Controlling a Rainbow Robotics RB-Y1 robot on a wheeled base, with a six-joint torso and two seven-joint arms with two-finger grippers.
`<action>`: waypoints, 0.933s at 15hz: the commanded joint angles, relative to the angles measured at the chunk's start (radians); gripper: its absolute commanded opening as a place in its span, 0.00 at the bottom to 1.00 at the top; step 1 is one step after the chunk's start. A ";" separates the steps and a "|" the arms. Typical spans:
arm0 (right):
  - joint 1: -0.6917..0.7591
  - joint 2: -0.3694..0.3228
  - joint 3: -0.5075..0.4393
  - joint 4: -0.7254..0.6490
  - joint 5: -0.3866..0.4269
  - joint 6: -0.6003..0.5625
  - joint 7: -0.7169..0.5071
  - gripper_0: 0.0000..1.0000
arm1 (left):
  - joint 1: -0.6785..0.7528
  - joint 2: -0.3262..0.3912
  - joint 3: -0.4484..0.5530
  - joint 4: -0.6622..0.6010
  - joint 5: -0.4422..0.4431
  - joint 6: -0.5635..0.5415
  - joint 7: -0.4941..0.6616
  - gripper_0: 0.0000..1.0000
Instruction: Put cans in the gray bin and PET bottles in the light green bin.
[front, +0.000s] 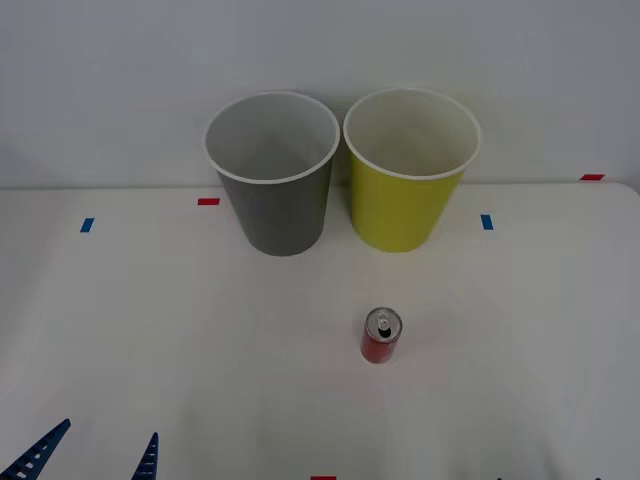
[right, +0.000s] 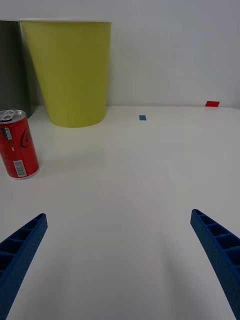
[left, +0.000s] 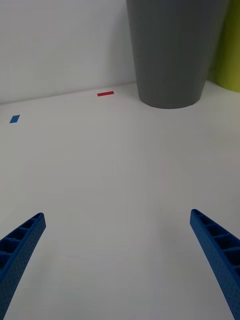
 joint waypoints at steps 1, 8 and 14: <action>0.000 0.000 0.000 0.000 0.000 0.000 0.000 1.00 | 0.000 0.000 0.000 0.000 0.000 0.000 0.000 1.00; 0.000 0.000 0.000 0.000 0.000 0.000 0.000 1.00 | 0.000 0.000 0.000 0.000 0.000 0.000 0.000 1.00; 0.000 0.000 0.000 0.000 0.000 0.000 0.000 1.00 | 0.000 0.000 0.000 0.000 0.000 0.000 0.000 1.00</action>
